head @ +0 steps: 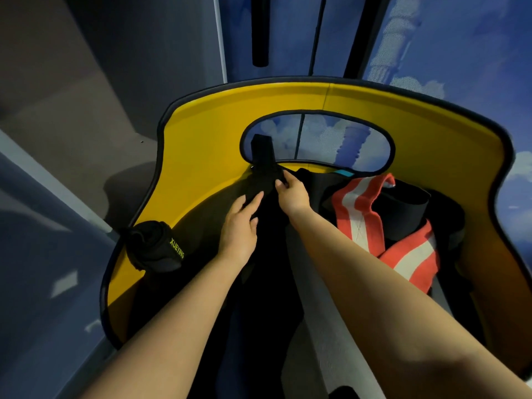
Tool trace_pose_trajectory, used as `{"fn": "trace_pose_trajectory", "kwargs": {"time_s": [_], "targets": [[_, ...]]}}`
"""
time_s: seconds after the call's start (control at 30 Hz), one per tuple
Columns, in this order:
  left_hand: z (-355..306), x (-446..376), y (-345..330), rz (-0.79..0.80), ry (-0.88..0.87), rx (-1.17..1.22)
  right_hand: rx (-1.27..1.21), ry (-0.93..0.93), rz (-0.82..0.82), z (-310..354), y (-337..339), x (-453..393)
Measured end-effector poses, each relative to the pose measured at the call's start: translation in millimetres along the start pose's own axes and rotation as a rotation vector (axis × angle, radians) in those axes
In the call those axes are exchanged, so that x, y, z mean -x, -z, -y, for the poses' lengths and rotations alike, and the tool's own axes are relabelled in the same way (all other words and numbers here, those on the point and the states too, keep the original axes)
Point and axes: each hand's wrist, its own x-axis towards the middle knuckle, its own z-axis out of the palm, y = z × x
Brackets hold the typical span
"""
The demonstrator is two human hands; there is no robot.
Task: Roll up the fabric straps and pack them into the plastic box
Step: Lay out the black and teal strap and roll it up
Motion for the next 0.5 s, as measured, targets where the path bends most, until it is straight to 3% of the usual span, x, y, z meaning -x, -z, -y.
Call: {"fn": "trace_pose_trajectory", "kwargs": {"time_s": [0.1,0.17,0.33,0.4,0.5], "targets": [[4,-6,-4,0.089,-0.074,-0.254,0.161,0.041,-0.007,3,0,8],[5,-11,-5,0.176,-0.114,-0.421,0.309,0.195,-0.046,-1,2,20],[-5,-12,-1,0.212,-0.087,-0.529,0.803,0.625,-0.231,-10,27,31],[-12,-9,2,0.207,-0.082,-0.538,0.986,0.662,-0.309,-12,36,27],[-23,-3,6,0.196,-0.132,-0.534,1.194,0.560,-0.341,-10,50,28]]}}
